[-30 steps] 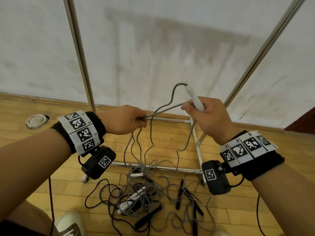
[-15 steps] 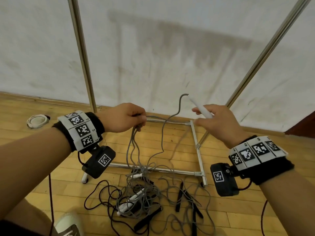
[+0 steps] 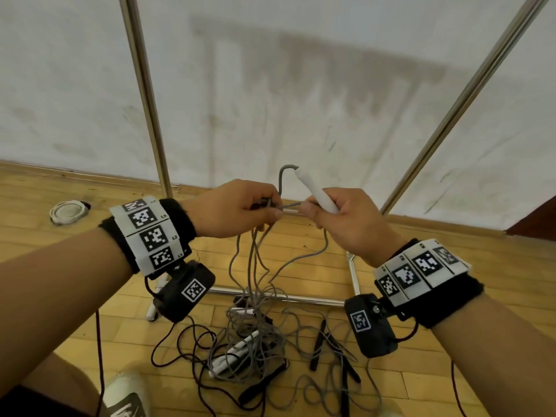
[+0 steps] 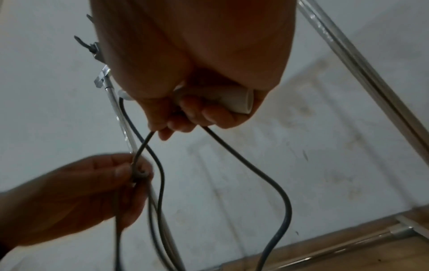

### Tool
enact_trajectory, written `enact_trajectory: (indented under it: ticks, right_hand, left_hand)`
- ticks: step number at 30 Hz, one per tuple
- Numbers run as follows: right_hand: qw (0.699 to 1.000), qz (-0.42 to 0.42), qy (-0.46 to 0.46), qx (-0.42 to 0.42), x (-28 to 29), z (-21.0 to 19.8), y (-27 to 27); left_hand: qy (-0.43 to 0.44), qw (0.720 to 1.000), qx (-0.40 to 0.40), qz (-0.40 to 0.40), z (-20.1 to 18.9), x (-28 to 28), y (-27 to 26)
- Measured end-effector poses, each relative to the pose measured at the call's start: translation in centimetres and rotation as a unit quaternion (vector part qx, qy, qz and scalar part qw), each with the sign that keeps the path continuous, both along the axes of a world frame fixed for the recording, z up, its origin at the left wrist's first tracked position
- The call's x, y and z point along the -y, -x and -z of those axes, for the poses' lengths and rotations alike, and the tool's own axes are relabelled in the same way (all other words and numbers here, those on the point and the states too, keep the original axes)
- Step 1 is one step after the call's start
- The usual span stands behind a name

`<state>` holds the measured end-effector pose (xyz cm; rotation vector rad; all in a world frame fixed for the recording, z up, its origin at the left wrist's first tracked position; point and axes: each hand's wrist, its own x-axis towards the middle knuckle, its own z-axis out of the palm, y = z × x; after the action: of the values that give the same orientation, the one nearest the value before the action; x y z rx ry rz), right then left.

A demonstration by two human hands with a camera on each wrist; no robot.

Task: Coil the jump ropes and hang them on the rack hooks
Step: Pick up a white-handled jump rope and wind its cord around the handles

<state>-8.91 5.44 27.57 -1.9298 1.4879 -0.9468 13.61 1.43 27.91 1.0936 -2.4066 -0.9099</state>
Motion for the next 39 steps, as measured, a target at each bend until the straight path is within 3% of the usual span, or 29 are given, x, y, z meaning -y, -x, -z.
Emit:
enact_trajectory:
  ticks: [2,9,14,17,21,24,29,35,39]
  right_hand:
    - [1.0,0.02,0.021,-0.001,0.2,-0.4,0.7]
    - [0.997,0.052,0.043,-0.025,0.3,-0.9,2.9]
    - [0.998,0.044,0.05,0.003,0.1,-1.3,2.7]
    - [0.997,0.038,0.06,0.016,0.0,-1.5,2.3]
    - [0.996,0.042,0.071,0.032,0.1,-1.8,2.1]
    - [0.996,0.029,0.082,0.034,-0.1,-1.9,1.6]
    - [0.995,0.011,0.097,0.028,-0.5,-2.2,1.2]
    - [0.99,0.109,0.088,0.011,-0.1,-2.3,3.7]
    - [0.979,0.173,0.092,0.058,0.1,-2.4,5.6]
  left_hand:
    - [-0.029,0.999,-0.025,-0.012,0.1,0.7,-0.9]
    - [-0.105,0.994,-0.005,-0.025,0.7,2.1,-2.4]
    - [-0.12,0.99,0.061,-0.032,1.0,2.6,-2.8]
    - [-0.058,0.992,0.101,-0.057,1.1,2.4,-2.5]
    - [-0.071,0.997,0.025,-0.032,0.7,1.1,-1.4]
    - [-0.053,0.998,0.024,0.016,0.8,-0.1,0.1]
    - [-0.016,1.0,0.012,0.024,1.5,-0.6,1.5]
    - [0.032,0.998,0.024,-0.041,1.8,0.7,0.5]
    - [0.018,0.997,0.053,-0.057,2.3,1.6,-0.9]
